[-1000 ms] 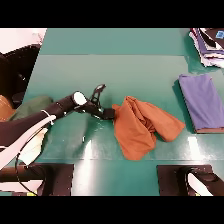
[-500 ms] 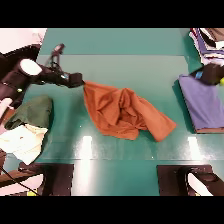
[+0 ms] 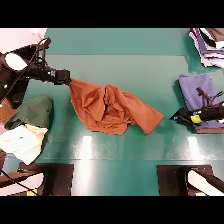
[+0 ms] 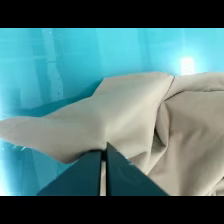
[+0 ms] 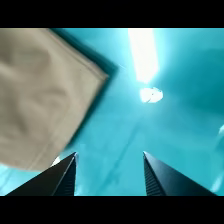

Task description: Fold the shirts.

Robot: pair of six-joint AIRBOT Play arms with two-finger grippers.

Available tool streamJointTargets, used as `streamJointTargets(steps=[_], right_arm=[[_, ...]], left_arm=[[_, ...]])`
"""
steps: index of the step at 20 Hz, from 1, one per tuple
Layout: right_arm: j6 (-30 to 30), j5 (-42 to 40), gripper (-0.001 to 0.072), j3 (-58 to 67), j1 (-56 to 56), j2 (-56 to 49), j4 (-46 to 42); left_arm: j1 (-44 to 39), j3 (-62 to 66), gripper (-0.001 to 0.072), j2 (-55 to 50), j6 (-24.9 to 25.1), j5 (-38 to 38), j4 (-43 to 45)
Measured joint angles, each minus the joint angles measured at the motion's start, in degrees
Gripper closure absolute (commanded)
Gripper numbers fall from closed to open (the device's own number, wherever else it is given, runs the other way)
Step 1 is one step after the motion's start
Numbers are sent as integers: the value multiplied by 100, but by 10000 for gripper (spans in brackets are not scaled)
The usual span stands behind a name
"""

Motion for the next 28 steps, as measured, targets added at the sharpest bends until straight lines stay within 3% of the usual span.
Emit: streamJointTargets(steps=[4, 5, 6, 8, 9, 13, 16, 28], right_arm=[[-289, -509, 265, -251, 144, -715, 745], [-345, -664, 294, -275, 251, -857, 1027], [-407, -826, 371, -289, 350, -960, 1217], [-501, -1255, 611, -284, 584, -1121, 1467], [-540, -1464, 695, -240, 710, -1174, 1543], [-654, -2114, 697, 256, 994, -920, 1596], [-686, -2092, 697, 1108, 992, -334, 1410], [-691, -776, 699, 5112, -450, 2061, 787]], left_arm=[[11, 2, 684, 0, 0, -17, 57], [13, 2, 683, 0, -2, -20, 61], [13, 2, 684, 0, -2, -20, 66], [13, 2, 684, 0, -2, -24, 70], [13, 2, 684, 0, -2, -31, 72], [28, 109, 684, 160, -4, -52, 118], [33, 629, 684, 584, -4, -70, 256], [33, 4566, 686, 2334, -101, -136, 367]])
